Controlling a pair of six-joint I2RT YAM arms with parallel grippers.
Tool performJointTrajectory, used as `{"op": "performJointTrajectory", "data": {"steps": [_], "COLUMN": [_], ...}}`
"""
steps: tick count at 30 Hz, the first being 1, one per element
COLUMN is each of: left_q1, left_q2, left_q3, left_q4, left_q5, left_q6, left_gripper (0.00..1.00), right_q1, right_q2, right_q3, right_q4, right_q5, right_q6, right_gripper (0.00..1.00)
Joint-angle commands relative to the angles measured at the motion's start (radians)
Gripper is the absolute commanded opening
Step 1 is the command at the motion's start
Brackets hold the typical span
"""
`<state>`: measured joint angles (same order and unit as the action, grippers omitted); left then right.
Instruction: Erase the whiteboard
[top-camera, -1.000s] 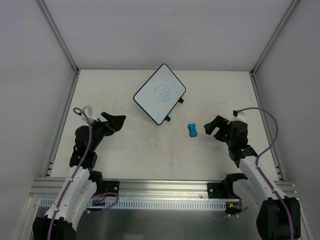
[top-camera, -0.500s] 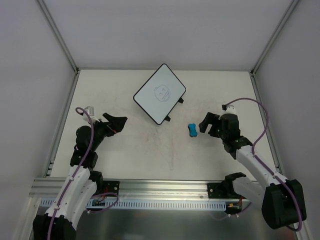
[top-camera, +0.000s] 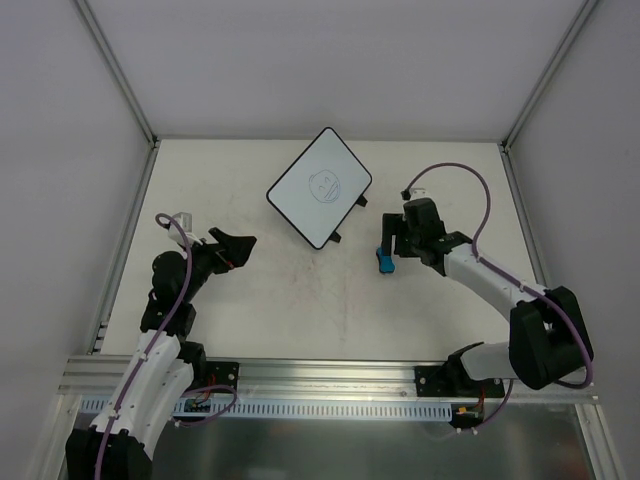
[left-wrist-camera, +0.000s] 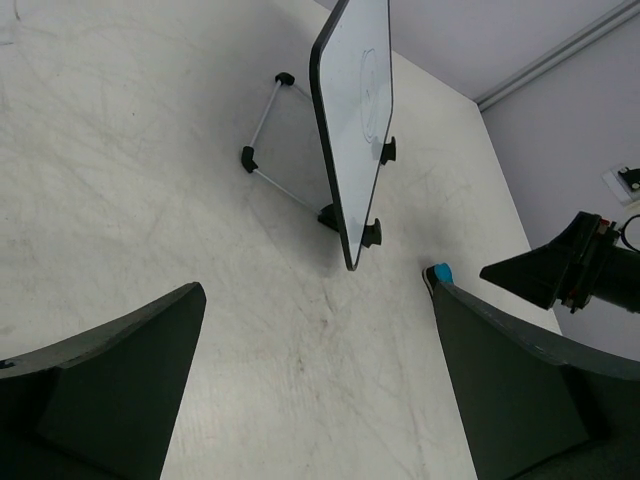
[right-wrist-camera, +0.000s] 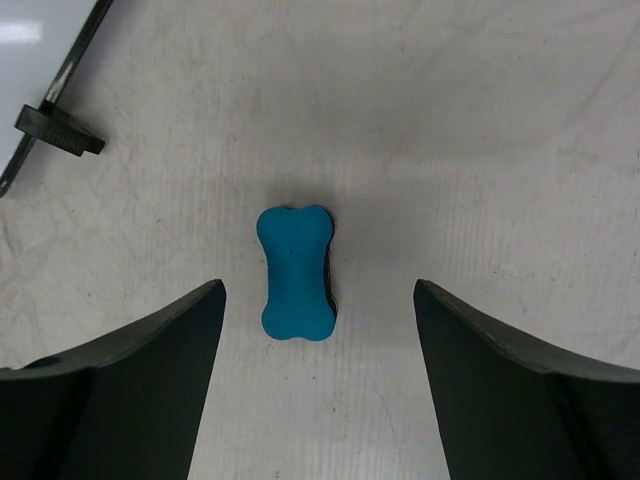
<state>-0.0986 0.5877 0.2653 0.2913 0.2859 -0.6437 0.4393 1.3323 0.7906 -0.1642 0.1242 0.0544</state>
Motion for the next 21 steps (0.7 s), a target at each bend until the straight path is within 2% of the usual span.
{"op": "performJointTrajectory", "data": {"steps": [1,14,18,21], "left_q1": [-0.003,-0.003,-0.001,-0.003], "left_q2": [-0.025,-0.052,-0.055,-0.051], "left_q3": [0.018,0.002,0.000,0.000], "left_q4": [0.017,0.009,0.009,0.009], "left_q5": [0.029,0.019,0.021,0.022], "left_q6": [0.038,0.045,0.045,0.044], "left_gripper": [0.99,0.99,0.99,0.99], "right_q1": [0.024,0.079,0.087,0.095], "right_q2": [0.063,0.172,0.194,0.206], "right_q3": [0.052,0.071,0.079,0.087], "right_q4": [-0.063,-0.061,-0.060,-0.061], "right_q5": [0.038,0.046,0.051,0.052], "right_q6": [-0.041,-0.080,-0.090,-0.093], "right_gripper": [0.77,0.75,0.62,0.62]}}
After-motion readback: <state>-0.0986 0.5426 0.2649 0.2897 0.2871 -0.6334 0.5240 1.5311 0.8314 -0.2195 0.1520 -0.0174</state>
